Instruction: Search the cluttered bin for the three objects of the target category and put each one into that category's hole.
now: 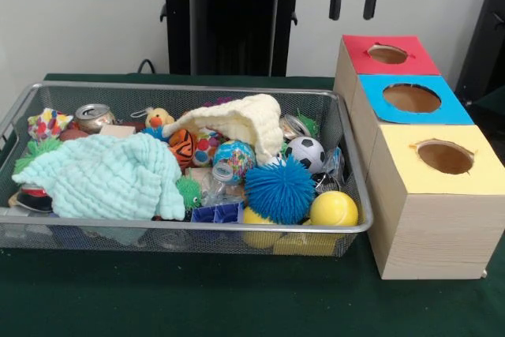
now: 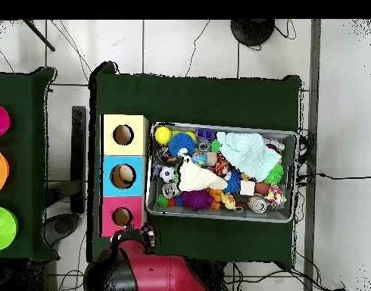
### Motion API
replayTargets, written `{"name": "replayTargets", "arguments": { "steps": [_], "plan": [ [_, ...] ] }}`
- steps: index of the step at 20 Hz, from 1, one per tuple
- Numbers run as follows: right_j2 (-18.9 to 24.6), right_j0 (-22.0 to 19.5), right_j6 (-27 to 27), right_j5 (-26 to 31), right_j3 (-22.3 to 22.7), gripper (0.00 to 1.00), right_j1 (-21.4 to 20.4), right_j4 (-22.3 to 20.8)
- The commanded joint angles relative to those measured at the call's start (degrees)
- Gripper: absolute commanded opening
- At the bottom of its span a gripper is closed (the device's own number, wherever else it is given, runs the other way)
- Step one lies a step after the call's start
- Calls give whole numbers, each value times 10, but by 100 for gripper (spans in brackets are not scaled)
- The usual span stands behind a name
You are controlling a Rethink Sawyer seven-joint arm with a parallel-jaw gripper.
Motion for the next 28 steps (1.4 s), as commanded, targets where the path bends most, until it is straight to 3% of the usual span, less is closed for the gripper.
{"name": "replayTargets", "arguments": {
  "steps": [1, 8, 12, 20, 28],
  "plan": [
    [22, -55, 4, 108, -43, 100, -20, -25],
    [46, -120, -59, 196, -86, 100, -51, -42],
    [59, -136, -72, 251, -123, 100, -60, -53],
    [76, -133, -44, 277, -150, 100, -60, -72],
    [103, -123, -24, 290, -197, 100, -19, -74]
  ]
}}
